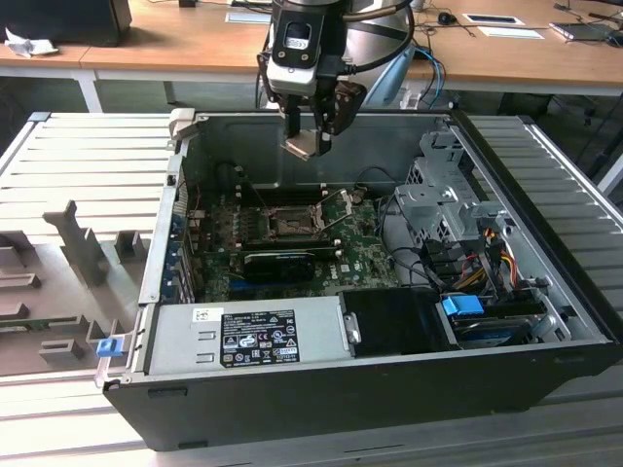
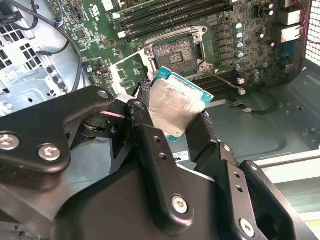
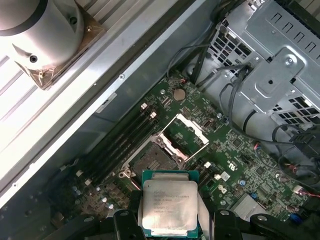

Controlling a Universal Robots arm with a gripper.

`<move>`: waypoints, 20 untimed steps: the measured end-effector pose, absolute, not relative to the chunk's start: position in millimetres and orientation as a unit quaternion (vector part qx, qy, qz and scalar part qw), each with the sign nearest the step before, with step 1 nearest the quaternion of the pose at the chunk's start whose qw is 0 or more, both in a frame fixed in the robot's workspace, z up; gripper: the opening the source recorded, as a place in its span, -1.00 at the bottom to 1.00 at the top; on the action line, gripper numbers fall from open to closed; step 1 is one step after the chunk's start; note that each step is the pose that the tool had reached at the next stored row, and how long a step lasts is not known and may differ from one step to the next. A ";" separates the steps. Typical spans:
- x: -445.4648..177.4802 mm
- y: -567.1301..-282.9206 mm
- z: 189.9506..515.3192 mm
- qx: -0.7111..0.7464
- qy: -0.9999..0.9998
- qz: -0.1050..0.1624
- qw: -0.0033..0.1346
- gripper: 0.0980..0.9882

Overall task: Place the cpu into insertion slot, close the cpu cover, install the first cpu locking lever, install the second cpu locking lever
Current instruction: 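Place the cpu into insertion slot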

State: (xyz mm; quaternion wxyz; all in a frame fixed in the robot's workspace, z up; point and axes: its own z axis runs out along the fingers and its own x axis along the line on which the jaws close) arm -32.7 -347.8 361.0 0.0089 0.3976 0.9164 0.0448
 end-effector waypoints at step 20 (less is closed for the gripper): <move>-32.7 -347.8 359.1 0.460 0.887 0.044 0.012 -0.03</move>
